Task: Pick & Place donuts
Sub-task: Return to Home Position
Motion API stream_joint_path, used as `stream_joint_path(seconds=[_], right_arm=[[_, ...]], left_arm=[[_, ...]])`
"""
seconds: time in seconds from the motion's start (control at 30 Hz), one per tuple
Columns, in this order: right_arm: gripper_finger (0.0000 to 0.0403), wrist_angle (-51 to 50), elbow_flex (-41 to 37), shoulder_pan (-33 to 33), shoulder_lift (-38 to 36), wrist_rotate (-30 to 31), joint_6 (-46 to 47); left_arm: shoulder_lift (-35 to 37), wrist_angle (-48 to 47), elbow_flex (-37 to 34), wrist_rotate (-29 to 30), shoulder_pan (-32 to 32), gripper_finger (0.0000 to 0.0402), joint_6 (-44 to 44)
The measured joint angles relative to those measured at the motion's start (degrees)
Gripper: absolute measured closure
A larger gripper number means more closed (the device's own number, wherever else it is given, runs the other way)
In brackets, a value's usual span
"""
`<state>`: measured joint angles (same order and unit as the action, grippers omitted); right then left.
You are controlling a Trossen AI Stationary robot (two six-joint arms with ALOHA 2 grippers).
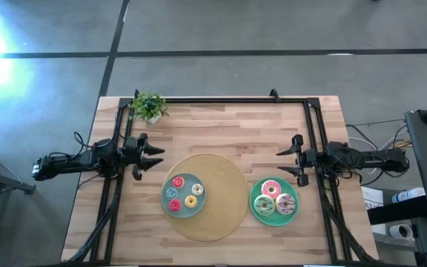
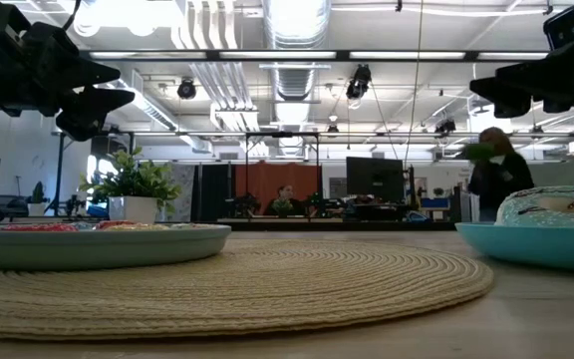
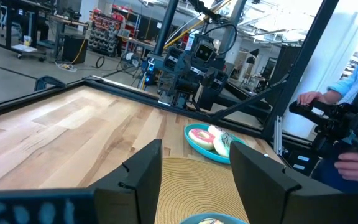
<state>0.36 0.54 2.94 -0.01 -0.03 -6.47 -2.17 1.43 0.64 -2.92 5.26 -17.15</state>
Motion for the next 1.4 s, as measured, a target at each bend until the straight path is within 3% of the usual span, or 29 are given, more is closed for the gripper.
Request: stream_joint_path(seconds=[1.4], right_arm=[[0.0181,0.0,0.0,0.0,0.9,0.1,0.4]], left_arm=[[0.0,0.0,0.0,0.0,0.0,0.0239,0.0]])
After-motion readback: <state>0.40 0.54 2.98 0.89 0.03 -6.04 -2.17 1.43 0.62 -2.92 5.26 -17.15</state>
